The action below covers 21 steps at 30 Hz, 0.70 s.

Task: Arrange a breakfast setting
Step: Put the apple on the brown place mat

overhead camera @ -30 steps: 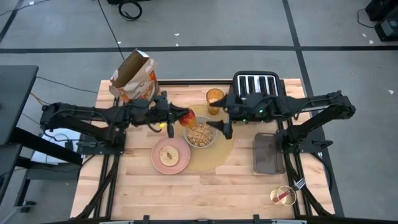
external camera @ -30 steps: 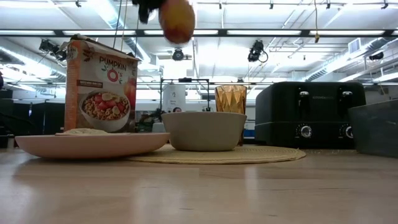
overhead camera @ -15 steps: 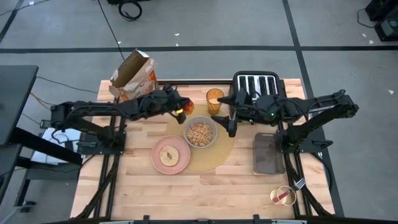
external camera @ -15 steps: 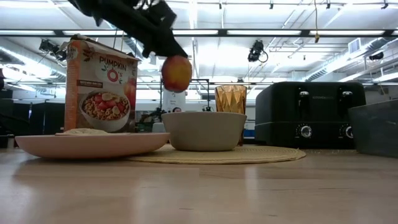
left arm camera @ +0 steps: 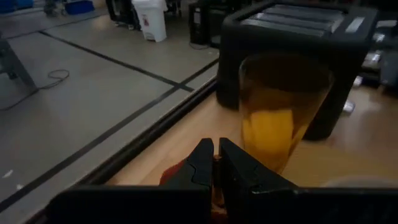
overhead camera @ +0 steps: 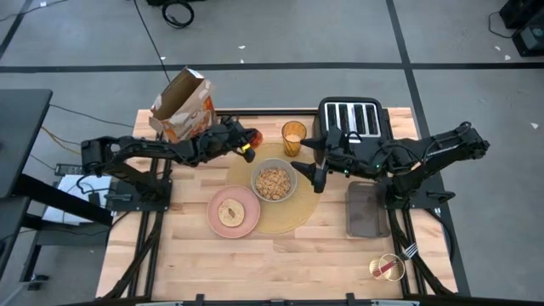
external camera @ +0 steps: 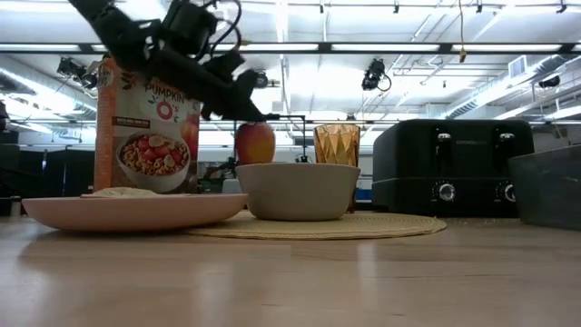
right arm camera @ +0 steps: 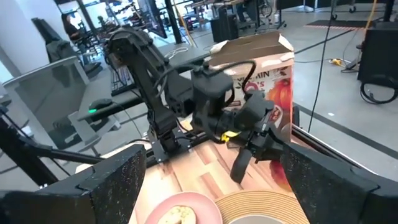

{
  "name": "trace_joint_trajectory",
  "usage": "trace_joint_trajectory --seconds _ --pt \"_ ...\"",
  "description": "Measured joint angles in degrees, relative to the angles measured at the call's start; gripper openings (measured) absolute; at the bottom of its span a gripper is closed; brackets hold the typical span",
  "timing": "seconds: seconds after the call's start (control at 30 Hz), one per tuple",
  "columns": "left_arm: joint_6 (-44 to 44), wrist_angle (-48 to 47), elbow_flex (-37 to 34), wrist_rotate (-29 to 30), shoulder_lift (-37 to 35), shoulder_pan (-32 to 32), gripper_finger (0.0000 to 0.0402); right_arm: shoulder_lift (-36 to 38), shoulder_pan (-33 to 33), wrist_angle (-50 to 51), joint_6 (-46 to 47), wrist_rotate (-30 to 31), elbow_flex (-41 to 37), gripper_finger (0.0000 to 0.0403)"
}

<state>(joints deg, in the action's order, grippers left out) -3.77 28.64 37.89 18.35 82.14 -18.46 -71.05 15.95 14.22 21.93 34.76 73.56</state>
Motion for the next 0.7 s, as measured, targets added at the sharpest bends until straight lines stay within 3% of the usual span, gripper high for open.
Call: trace_joint_trajectory --seconds 0.2,0.5,0.7 --pt "-0.1 5.5 -4.4 -0.1 1.2 -1.7 0.0019 0.0 -0.2 0.0 0.6 1.8 0.0 0.0373" --pt "-0.8 12.5 -4.4 2.4 12.1 -0.2 0.0019 0.0 -1.5 -0.1 1.4 1.8 0.0 0.0373" --pt "-1.5 11.2 -4.4 2.5 12.2 0.1 0.0019 0.0 -1.5 -0.2 2.6 1.7 0.0 0.0373"
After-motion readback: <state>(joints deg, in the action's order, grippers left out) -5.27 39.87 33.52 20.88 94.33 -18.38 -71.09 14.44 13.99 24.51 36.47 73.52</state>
